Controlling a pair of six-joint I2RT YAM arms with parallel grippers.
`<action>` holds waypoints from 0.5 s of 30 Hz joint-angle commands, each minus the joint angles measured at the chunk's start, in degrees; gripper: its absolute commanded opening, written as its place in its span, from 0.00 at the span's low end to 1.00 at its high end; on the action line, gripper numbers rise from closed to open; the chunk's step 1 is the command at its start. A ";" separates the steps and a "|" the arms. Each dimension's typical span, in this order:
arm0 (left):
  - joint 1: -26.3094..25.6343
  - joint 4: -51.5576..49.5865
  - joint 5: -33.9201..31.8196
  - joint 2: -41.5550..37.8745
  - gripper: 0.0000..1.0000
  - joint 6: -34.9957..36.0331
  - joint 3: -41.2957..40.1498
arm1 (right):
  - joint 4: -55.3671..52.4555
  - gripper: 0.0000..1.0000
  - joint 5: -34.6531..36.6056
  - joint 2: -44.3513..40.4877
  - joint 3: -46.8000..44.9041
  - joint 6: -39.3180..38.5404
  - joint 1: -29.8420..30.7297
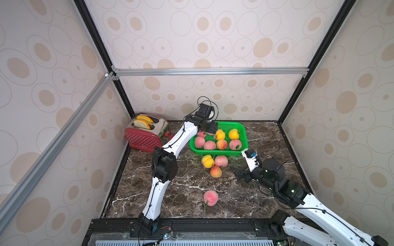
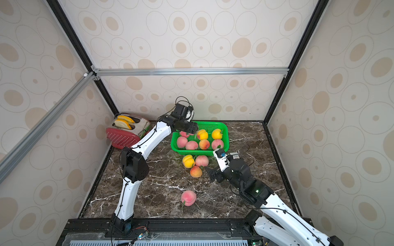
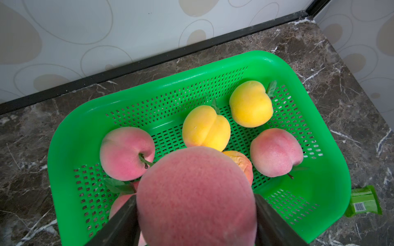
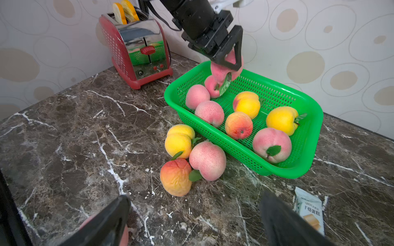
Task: Put the peaches into the basket
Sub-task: Place the peach in the basket.
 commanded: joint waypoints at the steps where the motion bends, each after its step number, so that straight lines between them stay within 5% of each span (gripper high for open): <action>1: 0.68 -1.30 0.30 2.46 0.77 1.85 2.93 | 2.21 1.00 -3.11 3.47 2.77 -0.98 -2.40; 15: 2.11 1.89 2.64 7.91 0.78 2.69 5.30 | 2.83 1.00 -11.06 8.08 4.19 -0.88 -11.89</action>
